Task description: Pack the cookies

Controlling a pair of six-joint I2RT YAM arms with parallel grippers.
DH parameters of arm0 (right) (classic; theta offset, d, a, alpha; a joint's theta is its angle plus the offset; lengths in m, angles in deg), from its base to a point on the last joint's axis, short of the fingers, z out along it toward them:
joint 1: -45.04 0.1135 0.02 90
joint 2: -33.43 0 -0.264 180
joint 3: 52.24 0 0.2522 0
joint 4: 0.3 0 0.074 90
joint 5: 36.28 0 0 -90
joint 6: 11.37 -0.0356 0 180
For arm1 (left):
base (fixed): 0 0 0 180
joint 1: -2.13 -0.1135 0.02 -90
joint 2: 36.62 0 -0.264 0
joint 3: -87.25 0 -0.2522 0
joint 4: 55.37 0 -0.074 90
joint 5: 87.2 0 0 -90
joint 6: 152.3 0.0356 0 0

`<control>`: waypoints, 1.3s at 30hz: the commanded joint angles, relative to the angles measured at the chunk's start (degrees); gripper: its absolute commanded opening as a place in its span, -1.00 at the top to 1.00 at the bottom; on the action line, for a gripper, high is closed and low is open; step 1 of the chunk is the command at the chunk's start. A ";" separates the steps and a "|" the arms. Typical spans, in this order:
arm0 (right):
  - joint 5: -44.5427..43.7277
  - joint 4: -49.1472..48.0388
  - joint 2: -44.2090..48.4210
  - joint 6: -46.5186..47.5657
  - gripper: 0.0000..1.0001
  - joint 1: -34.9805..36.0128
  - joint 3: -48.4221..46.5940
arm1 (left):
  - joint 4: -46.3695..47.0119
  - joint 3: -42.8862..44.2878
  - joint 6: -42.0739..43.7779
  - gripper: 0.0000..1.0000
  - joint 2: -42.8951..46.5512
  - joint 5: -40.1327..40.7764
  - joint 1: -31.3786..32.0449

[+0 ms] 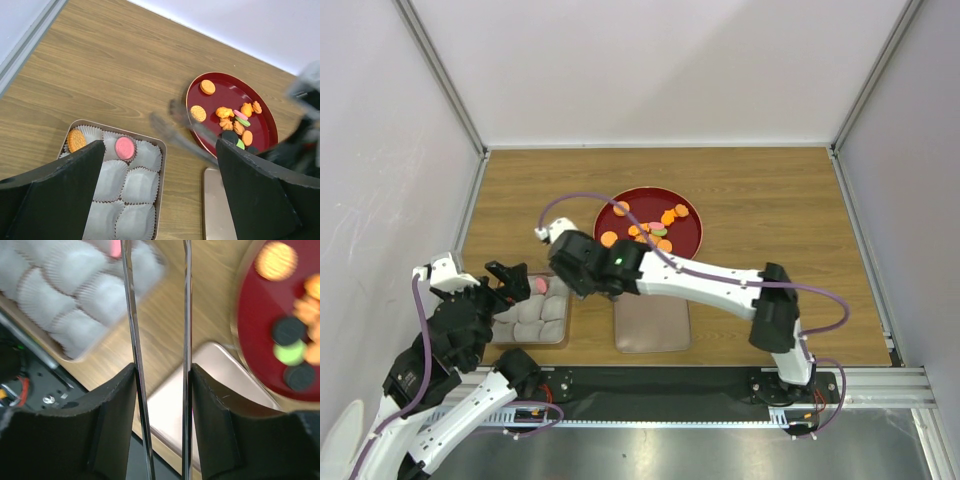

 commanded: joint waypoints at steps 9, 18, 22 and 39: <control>-6.32 -1.34 19.45 -5.59 0.01 -8.32 23.17 | 1.39 -0.53 0.70 -0.99 0.77 -0.48 -0.24; -9.83 2.18 19.99 -6.21 -0.01 -9.65 27.68 | 1.65 -0.61 0.87 -0.99 0.95 -1.01 -0.15; -10.63 2.53 19.64 -6.12 -0.02 -10.17 28.47 | 1.65 -0.70 0.87 -1.00 1.39 -1.10 -0.15; -7.55 0.86 16.83 -5.42 -0.05 -11.84 29.61 | 1.92 -0.79 1.05 -0.99 0.69 -1.45 -0.15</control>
